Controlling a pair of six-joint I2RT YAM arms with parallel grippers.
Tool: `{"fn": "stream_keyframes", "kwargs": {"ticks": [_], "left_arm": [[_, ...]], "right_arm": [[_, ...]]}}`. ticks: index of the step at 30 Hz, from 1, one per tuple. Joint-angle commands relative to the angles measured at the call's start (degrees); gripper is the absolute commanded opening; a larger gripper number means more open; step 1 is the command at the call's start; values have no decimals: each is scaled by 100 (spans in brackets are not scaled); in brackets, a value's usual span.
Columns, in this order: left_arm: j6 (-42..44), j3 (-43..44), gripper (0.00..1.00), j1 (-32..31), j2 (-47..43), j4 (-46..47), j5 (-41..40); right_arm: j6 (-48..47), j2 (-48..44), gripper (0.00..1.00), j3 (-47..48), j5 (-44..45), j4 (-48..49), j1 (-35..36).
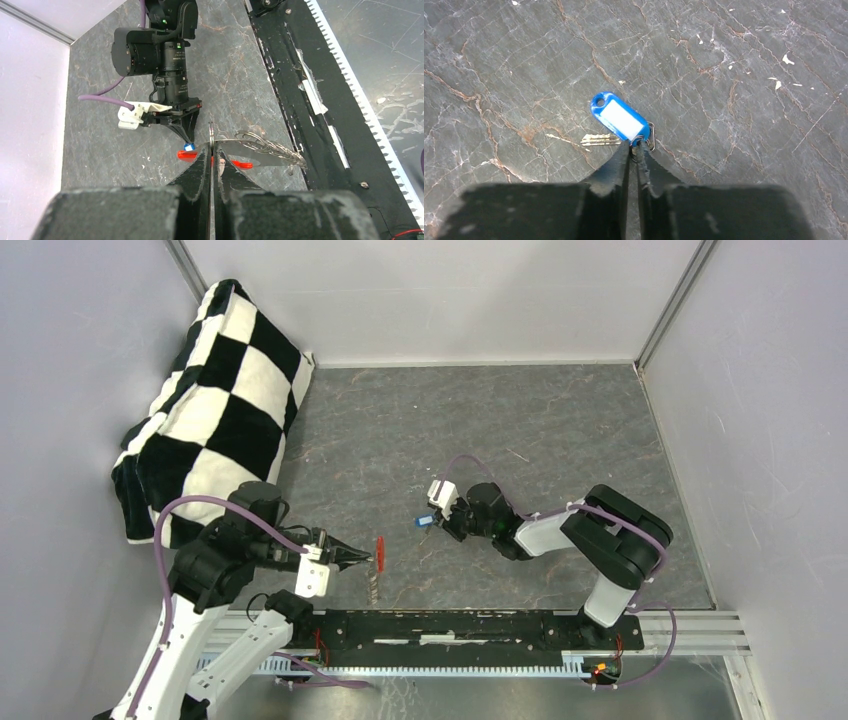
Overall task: Put the keys on the keyring
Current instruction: Pick up the key from the center of the board.
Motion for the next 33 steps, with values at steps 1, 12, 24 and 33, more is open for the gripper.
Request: {"fn": "stream_keyframes", "kwargs": {"ticks": [1,12,24,33], "left_arm": [[-314,258,2,-13,32,209,98],[-310,250,2,-10,76,205,135],[-288,143,2,-9,68,199,287],[-447,160,2,-8,77,296,487]], "right_arm": [[198,-42,2,-17,-465,41,-114],[558,-907,0,-317,-1189,219,-138],[572,-2584,0,-237,-2519,-504,-54],[527,-3244,0,571,-3892,-1027,95]]}}
